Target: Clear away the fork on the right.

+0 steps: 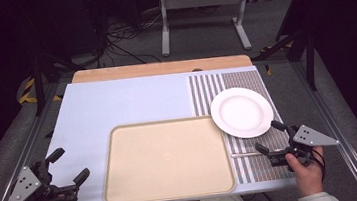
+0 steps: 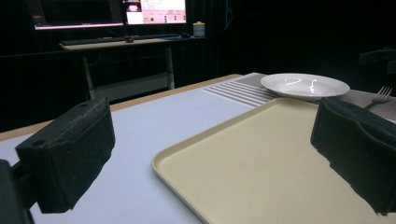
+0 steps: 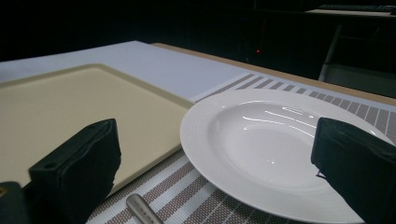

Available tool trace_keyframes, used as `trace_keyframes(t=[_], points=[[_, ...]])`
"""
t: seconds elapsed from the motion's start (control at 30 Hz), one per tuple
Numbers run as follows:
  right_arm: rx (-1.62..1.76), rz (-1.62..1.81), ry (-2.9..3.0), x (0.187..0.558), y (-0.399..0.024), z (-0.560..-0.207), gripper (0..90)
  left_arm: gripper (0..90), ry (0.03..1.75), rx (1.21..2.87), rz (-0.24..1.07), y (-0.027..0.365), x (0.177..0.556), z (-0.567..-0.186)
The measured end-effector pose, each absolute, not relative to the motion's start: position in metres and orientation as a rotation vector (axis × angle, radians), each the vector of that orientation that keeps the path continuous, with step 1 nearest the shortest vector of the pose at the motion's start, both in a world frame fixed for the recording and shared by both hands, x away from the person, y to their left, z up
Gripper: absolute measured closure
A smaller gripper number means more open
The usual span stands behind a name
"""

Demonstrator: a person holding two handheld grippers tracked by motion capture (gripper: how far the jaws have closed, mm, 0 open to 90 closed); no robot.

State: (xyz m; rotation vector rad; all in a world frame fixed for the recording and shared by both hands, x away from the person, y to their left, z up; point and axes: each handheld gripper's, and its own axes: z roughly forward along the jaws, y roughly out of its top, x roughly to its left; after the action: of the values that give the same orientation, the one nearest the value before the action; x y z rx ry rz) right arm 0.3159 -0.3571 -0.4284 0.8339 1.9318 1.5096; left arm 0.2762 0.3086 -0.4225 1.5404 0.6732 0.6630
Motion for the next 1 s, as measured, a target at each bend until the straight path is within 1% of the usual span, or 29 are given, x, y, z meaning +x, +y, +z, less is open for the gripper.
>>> trace_keyframes(t=[0.1,0.13,0.63,0.83,1.0], points=[[0.818,1.460,1.969,0.317,-0.357,-0.421,2.4,0.4,0.674,1.542,0.665,0.309,0.276,-0.422],[0.805,1.441,1.991,0.318,-0.357,-0.413,2.5,0.4,0.674,1.542,0.665,0.308,0.276,-0.422],[0.767,1.247,2.187,0.333,-0.352,-0.383,3.6,0.4,0.675,1.540,0.670,0.308,0.276,-0.423],[0.724,1.091,2.344,0.339,-0.349,-0.371,3.7,0.4,0.678,1.545,0.672,0.308,0.276,-0.422],[0.665,0.933,2.439,0.340,-0.344,-0.364,5.9,0.4,0.679,1.545,0.671,0.308,0.276,-0.423]])
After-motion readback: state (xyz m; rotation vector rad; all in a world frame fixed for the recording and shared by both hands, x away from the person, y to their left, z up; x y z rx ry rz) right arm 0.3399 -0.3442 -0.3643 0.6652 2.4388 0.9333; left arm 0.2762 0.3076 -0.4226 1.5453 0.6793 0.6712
